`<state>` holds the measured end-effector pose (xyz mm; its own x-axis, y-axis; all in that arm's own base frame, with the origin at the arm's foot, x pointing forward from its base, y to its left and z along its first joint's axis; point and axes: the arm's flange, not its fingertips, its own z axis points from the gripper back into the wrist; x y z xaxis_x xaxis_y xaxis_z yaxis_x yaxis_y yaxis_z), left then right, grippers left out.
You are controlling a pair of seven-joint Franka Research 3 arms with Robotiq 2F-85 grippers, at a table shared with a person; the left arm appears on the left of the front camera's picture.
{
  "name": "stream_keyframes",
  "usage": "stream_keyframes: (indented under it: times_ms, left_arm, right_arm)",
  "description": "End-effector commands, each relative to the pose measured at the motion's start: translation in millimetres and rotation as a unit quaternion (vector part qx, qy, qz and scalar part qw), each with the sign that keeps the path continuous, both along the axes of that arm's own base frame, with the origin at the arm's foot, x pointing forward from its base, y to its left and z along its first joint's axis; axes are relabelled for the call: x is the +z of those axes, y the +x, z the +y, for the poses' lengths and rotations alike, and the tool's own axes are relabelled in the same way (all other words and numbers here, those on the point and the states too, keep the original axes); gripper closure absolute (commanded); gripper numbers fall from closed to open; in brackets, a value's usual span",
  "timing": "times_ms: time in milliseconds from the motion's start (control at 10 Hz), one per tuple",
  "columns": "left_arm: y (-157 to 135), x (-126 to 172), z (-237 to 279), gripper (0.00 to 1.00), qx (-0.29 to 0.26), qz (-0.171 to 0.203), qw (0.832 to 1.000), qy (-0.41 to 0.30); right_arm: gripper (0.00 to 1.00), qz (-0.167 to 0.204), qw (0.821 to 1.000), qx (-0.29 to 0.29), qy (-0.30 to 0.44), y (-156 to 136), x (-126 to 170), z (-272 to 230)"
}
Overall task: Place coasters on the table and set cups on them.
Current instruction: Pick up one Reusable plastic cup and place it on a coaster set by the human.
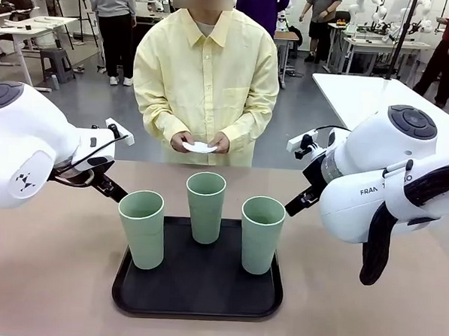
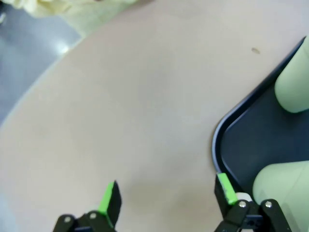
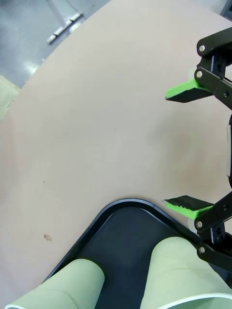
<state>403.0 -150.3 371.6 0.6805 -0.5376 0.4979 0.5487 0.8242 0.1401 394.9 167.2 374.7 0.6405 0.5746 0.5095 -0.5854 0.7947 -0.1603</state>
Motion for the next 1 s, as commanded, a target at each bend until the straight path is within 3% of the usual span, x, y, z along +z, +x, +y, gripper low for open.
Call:
stream_keyframes:
  times_ms: [0, 400, 600, 700, 800, 900]
  left_arm:
    - [0.0, 0.0, 0.1, 0.00, 0.000, 0.000, 1.000, 0.000]
    - [0.0, 0.0, 0.0, 0.00, 0.000, 0.000, 1.000, 0.000]
    - [-27.7, 72.1, 11.7, 0.00, 0.034, -0.083, 0.996, 0.019]
    - [-48.5, 100.1, 23.2, 0.00, 0.041, -0.102, 0.994, 0.020]
    - [-78.5, 113.9, 36.7, 0.00, 0.049, -0.107, 0.993, 0.025]
    - [-100.3, 120.8, 46.7, 0.00, 0.041, -0.077, 0.996, 0.023]
  right_arm:
    - [0.00, 0.000, 1.000, 0.000, 0.000, 0.0, -0.1, -0.1]
    - [0.00, 0.000, 1.000, 0.000, 0.000, 0.0, 0.0, 0.0]
    - [0.00, -0.051, 0.998, -0.001, -0.045, -23.4, 62.8, 8.3]
    - [0.00, -0.069, 0.996, -0.027, -0.052, -43.6, 95.0, 7.0]
    - [0.00, -0.079, 0.993, -0.049, -0.065, -71.8, 123.6, -0.8]
    - [0.00, -0.042, 0.994, -0.078, -0.059, -92.2, 135.8, -9.3]
